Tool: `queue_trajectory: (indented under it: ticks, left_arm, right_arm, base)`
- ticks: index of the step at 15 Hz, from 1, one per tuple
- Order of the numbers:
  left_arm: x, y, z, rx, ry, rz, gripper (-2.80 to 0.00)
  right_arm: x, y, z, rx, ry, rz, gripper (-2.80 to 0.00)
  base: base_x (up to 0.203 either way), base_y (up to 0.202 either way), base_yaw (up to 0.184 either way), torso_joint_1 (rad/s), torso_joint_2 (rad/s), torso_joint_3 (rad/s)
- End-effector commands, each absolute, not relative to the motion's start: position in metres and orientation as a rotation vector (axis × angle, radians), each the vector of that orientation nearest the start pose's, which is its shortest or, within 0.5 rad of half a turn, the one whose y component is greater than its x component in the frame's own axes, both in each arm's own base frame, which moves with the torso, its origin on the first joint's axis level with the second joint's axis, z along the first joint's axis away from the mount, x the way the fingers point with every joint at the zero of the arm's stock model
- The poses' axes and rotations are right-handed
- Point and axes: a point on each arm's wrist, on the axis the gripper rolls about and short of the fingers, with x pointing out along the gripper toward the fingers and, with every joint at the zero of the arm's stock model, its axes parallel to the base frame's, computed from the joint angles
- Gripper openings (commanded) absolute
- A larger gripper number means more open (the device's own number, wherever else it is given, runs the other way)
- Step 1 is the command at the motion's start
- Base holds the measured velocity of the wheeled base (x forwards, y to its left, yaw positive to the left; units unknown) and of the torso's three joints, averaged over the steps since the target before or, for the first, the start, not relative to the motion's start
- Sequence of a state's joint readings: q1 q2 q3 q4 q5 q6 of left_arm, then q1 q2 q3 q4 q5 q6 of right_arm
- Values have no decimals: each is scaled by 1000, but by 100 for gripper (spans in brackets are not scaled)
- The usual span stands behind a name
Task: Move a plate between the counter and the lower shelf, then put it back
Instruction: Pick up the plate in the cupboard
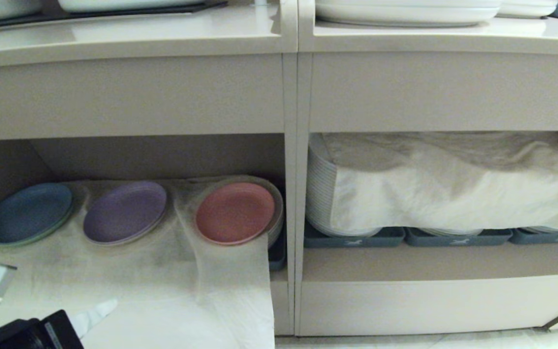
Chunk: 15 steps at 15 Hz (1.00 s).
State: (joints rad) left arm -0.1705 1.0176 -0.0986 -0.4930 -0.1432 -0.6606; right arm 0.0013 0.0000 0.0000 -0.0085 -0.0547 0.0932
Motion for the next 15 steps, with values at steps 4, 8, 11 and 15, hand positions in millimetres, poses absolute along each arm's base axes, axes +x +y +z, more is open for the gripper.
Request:
queue_trajectory:
  ticks: [4, 8, 11, 15]
  left_arm:
    - [128, -29, 114, -709, 545, -155, -280]
    - [152, -37, 118, -808, 564, -145, -280]
    - [164, -43, 111, -815, 614, -131, -280]
    - [181, -47, 102, -876, 653, -90, -280]
  right_arm:
    - [-23, -1, 76, 94, -12, -53, -280]
    - [-23, -1, 76, 94, -12, -53, -280]
    - [-23, -1, 76, 94, -12, -53, -280]
    - [-23, -1, 76, 94, -12, -53, -280]
  base:
    - [0, 0, 0, 0, 0, 0]
    - [0, 0, 0, 0, 0, 0]
    - [0, 0, 0, 0, 0, 0]
    - [0, 0, 0, 0, 0, 0]
